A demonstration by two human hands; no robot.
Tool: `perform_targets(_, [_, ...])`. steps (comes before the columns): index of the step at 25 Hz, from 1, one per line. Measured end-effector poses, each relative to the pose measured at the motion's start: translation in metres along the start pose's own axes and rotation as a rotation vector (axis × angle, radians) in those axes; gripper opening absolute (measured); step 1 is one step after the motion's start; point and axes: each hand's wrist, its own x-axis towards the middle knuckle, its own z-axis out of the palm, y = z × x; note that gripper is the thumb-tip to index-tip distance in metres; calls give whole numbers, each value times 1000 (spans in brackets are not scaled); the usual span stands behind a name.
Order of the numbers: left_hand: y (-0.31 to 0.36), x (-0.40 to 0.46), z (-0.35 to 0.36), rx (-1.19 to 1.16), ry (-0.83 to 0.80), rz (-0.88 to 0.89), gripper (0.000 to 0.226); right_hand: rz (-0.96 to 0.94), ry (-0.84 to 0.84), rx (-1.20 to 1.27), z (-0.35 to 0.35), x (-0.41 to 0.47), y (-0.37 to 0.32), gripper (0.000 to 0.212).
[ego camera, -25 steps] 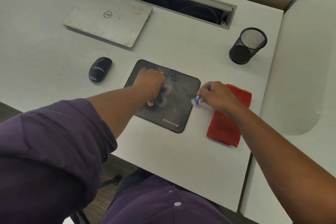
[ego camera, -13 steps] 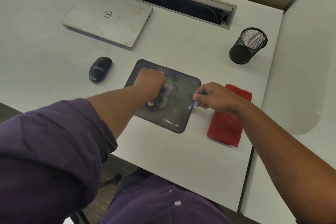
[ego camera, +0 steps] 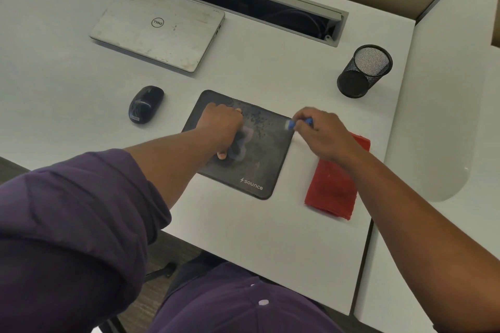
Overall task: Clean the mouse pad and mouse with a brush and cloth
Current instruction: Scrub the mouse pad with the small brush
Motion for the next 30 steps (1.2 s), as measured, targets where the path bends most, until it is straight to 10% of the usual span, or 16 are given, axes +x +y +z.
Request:
perform_targets(11, [0,1,2,9,-7,-16,97,58,-19,-439,17,27,7,16])
perform_targets(17, [0,2,1,0,-11,-33,99,-18,-33,-23,9,30,-8,19])
perform_targets(22, [0,3,2,-11,-23,-40,93,86,15,-364,9,33,2,18])
perform_targets(30, [-2,4,5,-27,-4,-24,99,34,-14,-252,6,30,-8,17])
